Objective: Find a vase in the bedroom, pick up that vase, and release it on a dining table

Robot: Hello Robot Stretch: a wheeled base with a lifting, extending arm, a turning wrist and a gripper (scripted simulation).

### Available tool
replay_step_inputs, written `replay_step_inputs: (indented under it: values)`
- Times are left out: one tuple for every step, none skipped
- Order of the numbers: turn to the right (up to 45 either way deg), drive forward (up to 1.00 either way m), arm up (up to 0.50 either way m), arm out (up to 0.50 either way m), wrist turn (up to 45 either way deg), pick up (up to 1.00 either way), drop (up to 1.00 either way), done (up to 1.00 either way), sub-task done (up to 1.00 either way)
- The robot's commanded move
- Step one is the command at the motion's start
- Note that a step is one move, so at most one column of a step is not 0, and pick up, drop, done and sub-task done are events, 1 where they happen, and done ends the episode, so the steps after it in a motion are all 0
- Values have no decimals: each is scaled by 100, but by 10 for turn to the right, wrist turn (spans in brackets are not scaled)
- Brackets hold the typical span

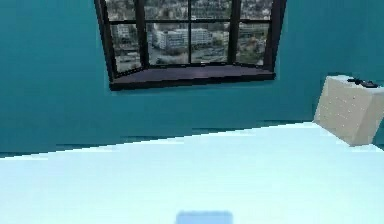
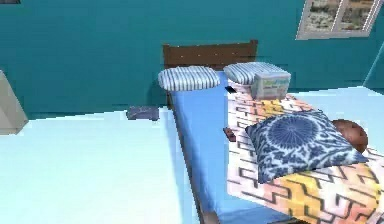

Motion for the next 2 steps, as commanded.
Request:
replay_step_inputs:
  values:
    - [300, 0, 0, 0, 0, 0, 0, 0, 0]
    - [0, 35, 0, 0, 0, 0, 0, 0, 0]
